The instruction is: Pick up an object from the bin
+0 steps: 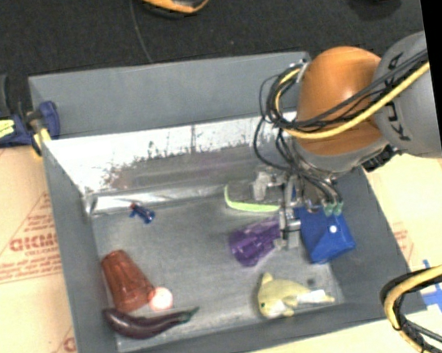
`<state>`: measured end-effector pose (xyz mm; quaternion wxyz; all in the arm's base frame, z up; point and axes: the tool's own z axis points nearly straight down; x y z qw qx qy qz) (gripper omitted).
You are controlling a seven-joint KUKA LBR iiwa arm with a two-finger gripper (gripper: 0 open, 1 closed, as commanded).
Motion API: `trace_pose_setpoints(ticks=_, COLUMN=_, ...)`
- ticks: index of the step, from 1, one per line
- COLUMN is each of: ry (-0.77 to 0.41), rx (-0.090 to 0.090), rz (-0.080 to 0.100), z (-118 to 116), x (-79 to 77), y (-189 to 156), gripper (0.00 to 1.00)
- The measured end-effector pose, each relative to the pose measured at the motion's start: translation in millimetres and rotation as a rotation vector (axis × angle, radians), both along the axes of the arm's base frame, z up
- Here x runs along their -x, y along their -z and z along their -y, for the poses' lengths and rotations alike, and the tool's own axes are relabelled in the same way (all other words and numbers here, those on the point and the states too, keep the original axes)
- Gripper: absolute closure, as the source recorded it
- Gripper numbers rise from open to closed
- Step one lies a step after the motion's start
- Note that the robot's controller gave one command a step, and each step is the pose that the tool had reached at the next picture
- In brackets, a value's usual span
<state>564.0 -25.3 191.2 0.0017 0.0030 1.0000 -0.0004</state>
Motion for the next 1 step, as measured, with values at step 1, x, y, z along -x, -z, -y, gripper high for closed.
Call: trace_pose_setpoints(ticks=1, ry=-0.125, rx=0.003, rz=0.009, z=-13.2, x=-2.1, y=32.4, gripper=0.0)
